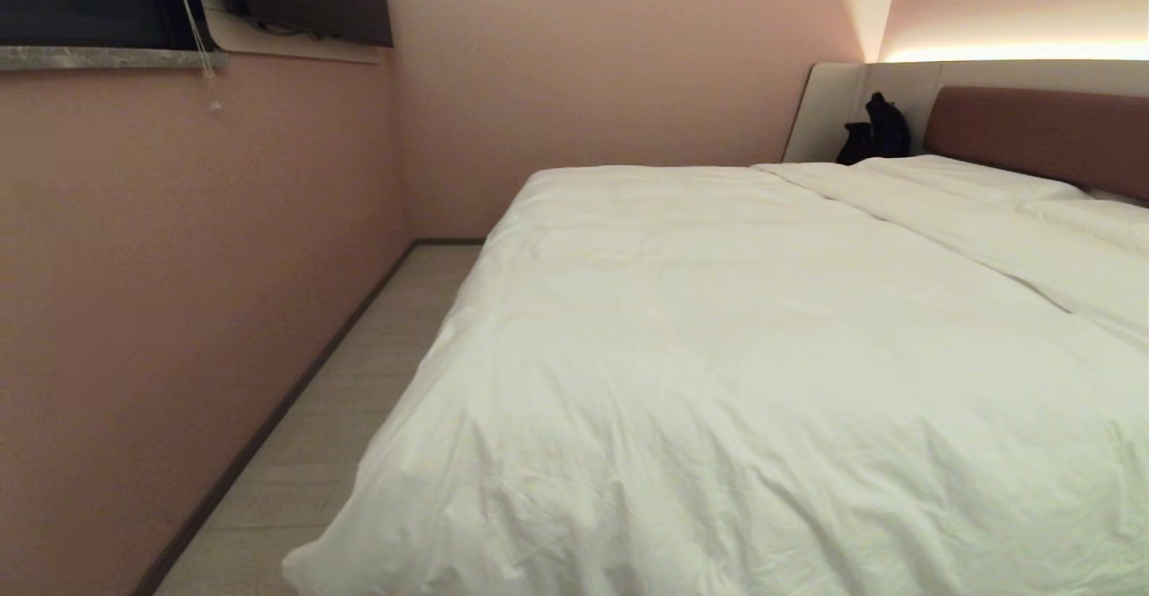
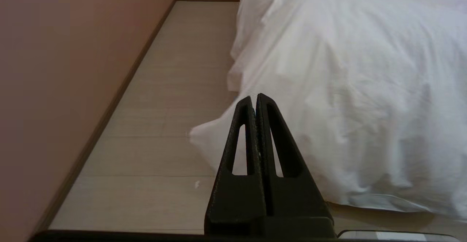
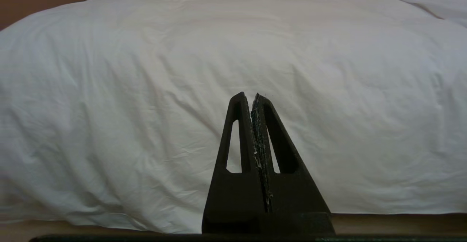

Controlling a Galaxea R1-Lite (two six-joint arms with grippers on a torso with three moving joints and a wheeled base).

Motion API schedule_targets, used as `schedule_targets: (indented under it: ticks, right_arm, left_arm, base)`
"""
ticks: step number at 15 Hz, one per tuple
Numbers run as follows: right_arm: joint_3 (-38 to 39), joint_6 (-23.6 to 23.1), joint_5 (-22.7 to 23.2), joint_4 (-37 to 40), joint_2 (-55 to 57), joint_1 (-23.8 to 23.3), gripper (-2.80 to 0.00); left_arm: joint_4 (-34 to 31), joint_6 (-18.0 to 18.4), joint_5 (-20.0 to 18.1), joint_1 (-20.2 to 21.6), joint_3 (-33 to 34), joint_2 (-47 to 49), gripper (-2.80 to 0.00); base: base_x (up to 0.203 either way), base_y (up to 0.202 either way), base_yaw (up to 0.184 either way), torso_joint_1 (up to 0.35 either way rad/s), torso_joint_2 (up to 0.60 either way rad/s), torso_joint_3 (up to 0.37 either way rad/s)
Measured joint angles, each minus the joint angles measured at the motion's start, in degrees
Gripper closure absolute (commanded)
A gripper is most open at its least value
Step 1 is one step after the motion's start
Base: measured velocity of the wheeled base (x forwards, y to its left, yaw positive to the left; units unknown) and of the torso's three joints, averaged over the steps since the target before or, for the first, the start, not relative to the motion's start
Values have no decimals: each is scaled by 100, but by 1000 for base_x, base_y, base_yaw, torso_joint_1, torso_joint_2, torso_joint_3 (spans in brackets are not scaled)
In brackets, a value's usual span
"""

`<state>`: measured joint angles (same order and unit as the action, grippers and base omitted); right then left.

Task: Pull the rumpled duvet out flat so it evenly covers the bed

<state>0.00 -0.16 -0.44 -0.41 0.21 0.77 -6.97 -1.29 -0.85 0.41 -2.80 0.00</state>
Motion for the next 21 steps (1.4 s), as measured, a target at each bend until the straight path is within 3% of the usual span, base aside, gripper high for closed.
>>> schedule_targets:
  ticks: [9, 21]
  right_arm:
    - [0, 0, 2, -2, 0, -3, 0]
    - [0, 0, 2, 1, 0, -2, 0]
  left_arm:
    - [1, 4, 0, -6, 0, 0, 0]
    - [3, -11, 6, 0, 0, 0, 0]
  base:
    - [0, 173, -2, 0, 1, 2]
    - [0, 0, 0, 0, 0, 0]
